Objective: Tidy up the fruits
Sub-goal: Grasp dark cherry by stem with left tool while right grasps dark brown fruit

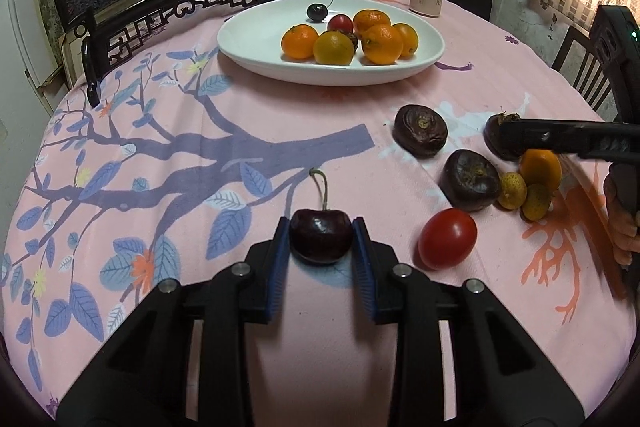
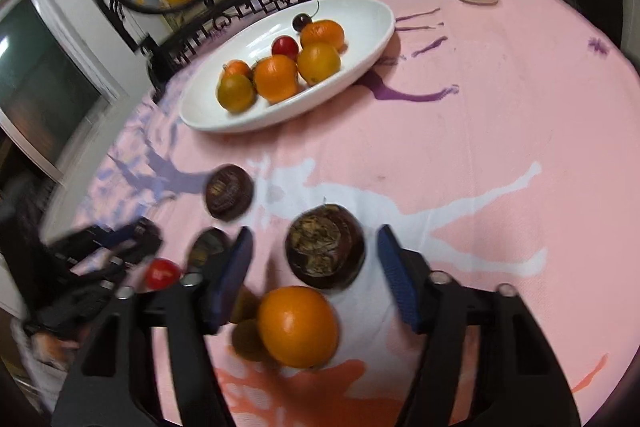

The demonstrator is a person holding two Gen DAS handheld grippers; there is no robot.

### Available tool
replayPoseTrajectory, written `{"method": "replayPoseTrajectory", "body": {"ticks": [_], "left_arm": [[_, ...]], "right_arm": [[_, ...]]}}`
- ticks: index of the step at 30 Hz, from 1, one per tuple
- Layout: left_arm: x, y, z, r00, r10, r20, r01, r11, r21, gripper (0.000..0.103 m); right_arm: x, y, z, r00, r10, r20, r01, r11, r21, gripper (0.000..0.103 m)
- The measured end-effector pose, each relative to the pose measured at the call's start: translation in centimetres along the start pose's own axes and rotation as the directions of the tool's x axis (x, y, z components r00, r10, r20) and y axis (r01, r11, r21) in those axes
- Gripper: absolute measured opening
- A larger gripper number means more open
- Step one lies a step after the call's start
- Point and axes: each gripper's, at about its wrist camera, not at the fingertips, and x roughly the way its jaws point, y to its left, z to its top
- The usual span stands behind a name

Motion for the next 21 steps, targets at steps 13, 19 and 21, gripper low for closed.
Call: {"method": "replayPoseTrajectory", "body": {"ticks": [13,19,21], "left_arm": [[-1.2,0.6,1.9,0.998,-0.028,0.056,0.030,0.999,-0.027,0.031],[-0.6,1.4,7.3,0.996,0.000,0.090,0.004,0.999,-0.045,0.031],[0.0,1.7,8.9,0.996,0.000,0.094,0.005,0.998,-0.059,0.031]], "right_arm": [[-1.8,-0.3,1.1,0.993,0.081,0.083,-0.083,0.996,0.025,0.042],[-1.3,0.4,4.8,0.991,0.095,0.090,-0.099,0.994,0.041,0.042],[-0.9,0.5,6.2,0.990,0.102,0.094,-0.107,0.993,0.045,0.042]]}}
